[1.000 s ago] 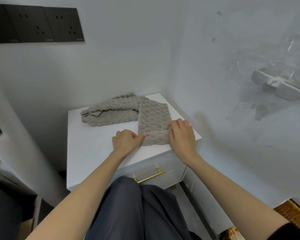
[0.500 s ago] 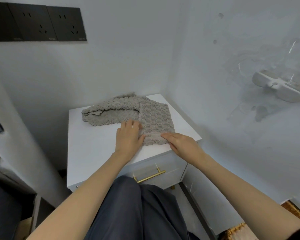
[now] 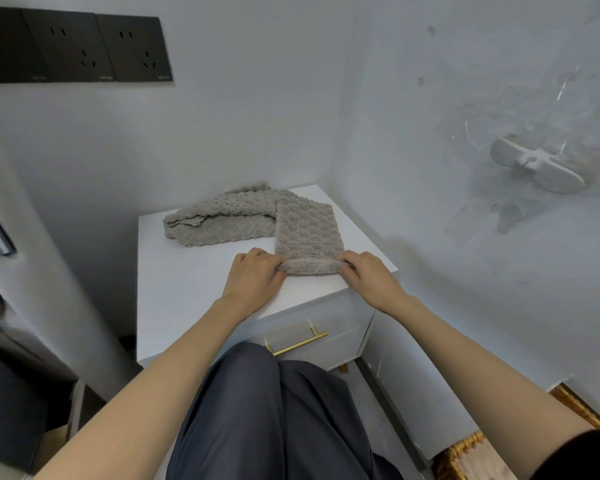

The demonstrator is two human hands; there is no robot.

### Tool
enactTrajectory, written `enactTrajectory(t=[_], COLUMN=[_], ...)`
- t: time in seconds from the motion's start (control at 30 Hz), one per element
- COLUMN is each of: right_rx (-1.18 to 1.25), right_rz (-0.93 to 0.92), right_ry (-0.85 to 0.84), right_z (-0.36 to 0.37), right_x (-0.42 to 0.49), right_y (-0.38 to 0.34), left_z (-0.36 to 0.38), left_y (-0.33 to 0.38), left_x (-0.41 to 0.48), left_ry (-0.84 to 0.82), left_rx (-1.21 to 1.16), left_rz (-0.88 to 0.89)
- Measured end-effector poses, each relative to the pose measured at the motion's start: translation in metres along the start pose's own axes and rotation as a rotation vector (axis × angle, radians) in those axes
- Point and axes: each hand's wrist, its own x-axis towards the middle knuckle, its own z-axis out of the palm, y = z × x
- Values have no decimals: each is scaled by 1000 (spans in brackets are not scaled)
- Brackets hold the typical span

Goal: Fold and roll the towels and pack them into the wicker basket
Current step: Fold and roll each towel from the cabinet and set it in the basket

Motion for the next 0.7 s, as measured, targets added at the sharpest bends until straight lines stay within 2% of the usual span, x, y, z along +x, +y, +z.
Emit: enactTrajectory(t=[0.17,0.3,0.4,0.57,0.7], right_rx=[10,181,236,214,89], right_rz=[63,171,257,439,454], right_ry=[-47,-15,35,107,216], right_z=[-4,-9,-9,2,10], right_x=[-3,-7,-5,2,0], right_y=[1,-1,-3,-6,-7], left_z=[-4,-3,0,1,2], left_y=[2,3,6,10,10], left_x=[-3,-2,0,2,2], left_ry=[2,-28,-48,-23,-25], left_rx=[-194,-377,-394,-335,-324], left_rz=[-116,-262,-356,-409,-423])
